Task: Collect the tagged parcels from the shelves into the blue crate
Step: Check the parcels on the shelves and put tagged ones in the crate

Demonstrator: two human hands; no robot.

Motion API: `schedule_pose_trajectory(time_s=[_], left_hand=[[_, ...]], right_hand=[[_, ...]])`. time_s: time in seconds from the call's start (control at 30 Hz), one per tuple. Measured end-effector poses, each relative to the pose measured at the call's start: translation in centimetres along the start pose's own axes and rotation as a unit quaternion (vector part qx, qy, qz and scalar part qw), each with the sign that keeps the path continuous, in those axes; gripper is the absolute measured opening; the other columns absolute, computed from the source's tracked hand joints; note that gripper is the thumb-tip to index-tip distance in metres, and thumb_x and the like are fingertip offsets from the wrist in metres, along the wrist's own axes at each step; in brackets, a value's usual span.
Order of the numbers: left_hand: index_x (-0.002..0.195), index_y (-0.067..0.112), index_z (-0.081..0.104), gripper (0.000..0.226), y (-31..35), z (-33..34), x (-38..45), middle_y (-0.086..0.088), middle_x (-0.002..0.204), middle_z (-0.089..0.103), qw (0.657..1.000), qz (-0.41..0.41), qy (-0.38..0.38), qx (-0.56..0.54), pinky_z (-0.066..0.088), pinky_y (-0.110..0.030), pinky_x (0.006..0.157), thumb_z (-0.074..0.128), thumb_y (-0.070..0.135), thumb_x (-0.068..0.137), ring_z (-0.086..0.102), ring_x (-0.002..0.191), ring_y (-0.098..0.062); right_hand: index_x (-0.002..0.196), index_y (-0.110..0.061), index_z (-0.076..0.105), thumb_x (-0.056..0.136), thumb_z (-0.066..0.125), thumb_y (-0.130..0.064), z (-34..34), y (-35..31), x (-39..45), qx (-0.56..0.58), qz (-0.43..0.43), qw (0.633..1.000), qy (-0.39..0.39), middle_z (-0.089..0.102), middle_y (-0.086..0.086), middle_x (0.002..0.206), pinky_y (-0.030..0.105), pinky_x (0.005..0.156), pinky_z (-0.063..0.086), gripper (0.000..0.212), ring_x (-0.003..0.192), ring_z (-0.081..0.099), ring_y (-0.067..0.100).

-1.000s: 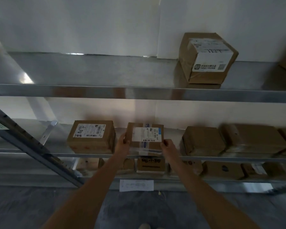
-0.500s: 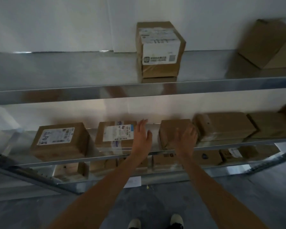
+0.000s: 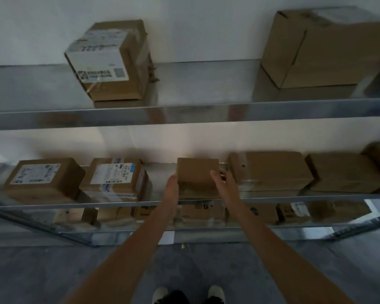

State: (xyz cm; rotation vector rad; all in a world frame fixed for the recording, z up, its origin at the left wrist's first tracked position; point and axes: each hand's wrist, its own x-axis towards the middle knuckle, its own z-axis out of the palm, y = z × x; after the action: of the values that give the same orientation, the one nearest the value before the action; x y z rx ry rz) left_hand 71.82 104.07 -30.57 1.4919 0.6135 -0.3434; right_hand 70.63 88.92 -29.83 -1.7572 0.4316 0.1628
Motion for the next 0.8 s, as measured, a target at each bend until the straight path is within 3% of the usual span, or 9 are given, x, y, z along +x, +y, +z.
schedule_pose_trajectory(time_s=[0.07, 0.17, 0.23, 0.3, 0.43, 0.6, 0.7, 0.8], left_hand=[[0.103, 0.020, 0.060, 0.027, 1.5, 0.1, -1.2, -0.003, 0.109, 0.061, 0.998, 0.005, 0.017, -0.059, 0.051, -0.036, 0.086, 0.038, 0.035, 0.101, 0.057, 0.099, -0.020], [0.095, 0.026, 0.064, 0.033, 2.4, -0.7, -1.5, -0.005, 0.122, 0.056, 0.996, 0.045, 0.050, -0.051, 0.039, -0.041, 0.105, 0.035, 0.038, 0.102, 0.049, 0.116, -0.023], [0.086, 0.034, 0.064, 0.037, 2.6, -1.1, -1.9, -0.005, 0.121, 0.057, 0.995, 0.067, 0.059, -0.045, 0.033, -0.043, 0.110, 0.031, 0.044, 0.101, 0.048, 0.118, -0.024], [0.095, 0.033, 0.066, 0.036, 2.8, -1.4, -2.2, -0.005, 0.121, 0.061, 0.995, 0.067, 0.040, -0.067, 0.032, -0.047, 0.112, 0.033, 0.047, 0.100, 0.050, 0.120, -0.025], [0.124, 0.021, 0.060, 0.038, 3.0, -2.4, -2.2, -0.004, 0.120, 0.063, 0.991, 0.053, 0.009, -0.126, 0.044, -0.041, 0.103, 0.042, 0.042, 0.098, 0.058, 0.111, -0.018], [0.123, 0.015, 0.058, 0.039, 4.0, -2.8, -2.3, -0.004, 0.116, 0.063, 0.996, 0.065, 0.009, -0.058, 0.039, -0.038, 0.101, 0.038, 0.040, 0.100, 0.056, 0.106, -0.017], [0.112, 0.018, 0.057, 0.029, 4.1, -3.0, -2.3, -0.003, 0.111, 0.059, 0.997, 0.073, 0.015, -0.032, 0.036, -0.032, 0.094, 0.036, 0.035, 0.102, 0.051, 0.104, -0.016], [0.107, 0.020, 0.056, 0.021, 4.1, -3.1, -2.2, -0.002, 0.106, 0.057, 0.996, 0.080, 0.016, -0.036, 0.035, -0.029, 0.093, 0.039, 0.032, 0.101, 0.049, 0.104, -0.015]], right_hand=[[0.131, -0.018, 0.046, 0.094, 0.055, -0.046, -0.9, -0.7, 0.1, 0.042, -0.008, 0.998, 0.036, 0.056, -0.001, 0.123, 0.029, 0.091, 0.040, 0.047, 0.113, 0.053, 0.017], [0.119, -0.023, 0.047, 0.097, 0.048, -0.049, -2.3, -1.8, 0.8, 0.091, 0.002, 0.995, 0.042, 0.052, -0.006, 0.101, 0.032, 0.090, 0.040, 0.034, 0.099, 0.050, 0.015], [0.128, -0.020, 0.052, 0.095, 0.046, -0.055, -3.0, -2.4, 1.1, 0.107, 0.021, 0.994, 0.015, 0.053, -0.004, 0.114, 0.038, 0.099, 0.042, 0.049, 0.108, 0.051, 0.018], [0.134, -0.019, 0.052, 0.092, 0.048, -0.060, -3.0, -2.8, 1.3, 0.133, 0.057, 0.990, -0.002, 0.057, 0.000, 0.124, 0.043, 0.102, 0.044, 0.058, 0.115, 0.054, 0.023], [0.124, -0.019, 0.058, 0.092, 0.048, -0.057, -2.5, -3.4, 0.9, 0.117, 0.061, 0.990, -0.039, 0.065, 0.005, 0.118, 0.046, 0.100, 0.048, 0.051, 0.109, 0.061, 0.026], [0.121, -0.016, 0.061, 0.097, 0.044, -0.051, -2.3, -4.3, 0.9, 0.087, 0.036, 0.995, -0.030, 0.069, 0.008, 0.114, 0.047, 0.103, 0.045, 0.046, 0.110, 0.062, 0.027], [0.104, -0.026, 0.064, 0.099, 0.040, -0.049, -1.8, -4.5, 0.8, 0.046, 0.015, 0.998, -0.039, 0.068, 0.007, 0.115, 0.042, 0.101, 0.046, 0.034, 0.110, 0.061, 0.024], [0.089, -0.028, 0.063, 0.101, 0.039, -0.040, -1.4, -4.6, 0.3, 0.050, -0.002, 0.997, -0.052, 0.070, 0.002, 0.101, 0.028, 0.081, 0.051, 0.029, 0.092, 0.065, 0.013]])
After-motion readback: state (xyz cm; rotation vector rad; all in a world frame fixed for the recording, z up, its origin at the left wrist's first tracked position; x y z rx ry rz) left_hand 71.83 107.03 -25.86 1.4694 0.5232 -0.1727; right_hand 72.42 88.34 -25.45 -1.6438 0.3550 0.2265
